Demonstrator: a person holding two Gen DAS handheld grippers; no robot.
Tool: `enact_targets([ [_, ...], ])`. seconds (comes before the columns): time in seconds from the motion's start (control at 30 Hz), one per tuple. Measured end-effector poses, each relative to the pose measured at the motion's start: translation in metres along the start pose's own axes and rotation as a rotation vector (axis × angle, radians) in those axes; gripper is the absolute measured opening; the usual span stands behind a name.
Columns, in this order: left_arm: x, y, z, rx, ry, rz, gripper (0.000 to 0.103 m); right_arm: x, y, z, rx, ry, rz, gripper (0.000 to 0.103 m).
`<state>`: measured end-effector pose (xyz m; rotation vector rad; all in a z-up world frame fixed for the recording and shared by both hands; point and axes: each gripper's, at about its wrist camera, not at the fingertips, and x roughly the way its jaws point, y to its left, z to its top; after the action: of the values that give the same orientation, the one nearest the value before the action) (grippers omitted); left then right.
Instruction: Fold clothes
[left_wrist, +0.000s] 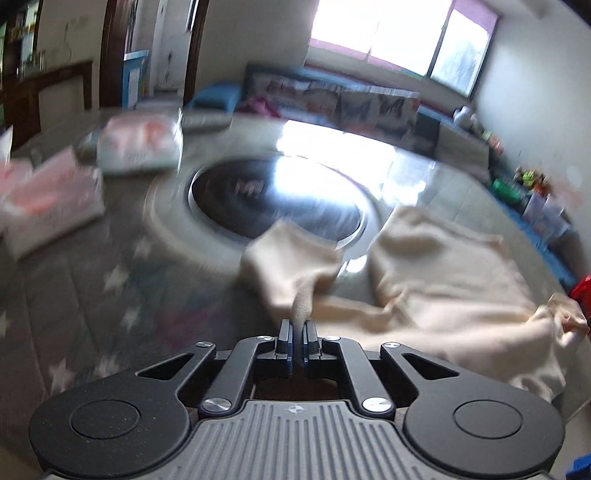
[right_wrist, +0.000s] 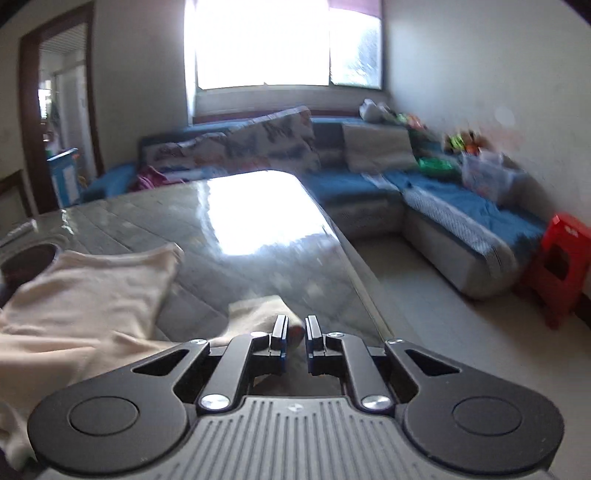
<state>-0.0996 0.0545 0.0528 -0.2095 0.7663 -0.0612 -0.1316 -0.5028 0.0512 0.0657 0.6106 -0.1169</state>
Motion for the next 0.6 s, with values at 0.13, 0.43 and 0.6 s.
enact_targets([
  [0.13, 0.006, -0.015, 0.016, 0.042, -0.019, -0.013, 0.017, -0.004, -0.006, -0.003, 0.007, -0.005, -0.015, 0.010],
  [0.43, 0.028, -0.053, 0.053, 0.145, -0.051, -0.039, 0.027, 0.024, 0.041, 0.045, -0.073, 0.030, 0.212, 0.015],
  [0.6, 0.085, -0.083, 0.075, 0.186, -0.017, -0.073, 0.029, 0.057, 0.076, 0.057, -0.133, 0.086, 0.301, 0.019],
])
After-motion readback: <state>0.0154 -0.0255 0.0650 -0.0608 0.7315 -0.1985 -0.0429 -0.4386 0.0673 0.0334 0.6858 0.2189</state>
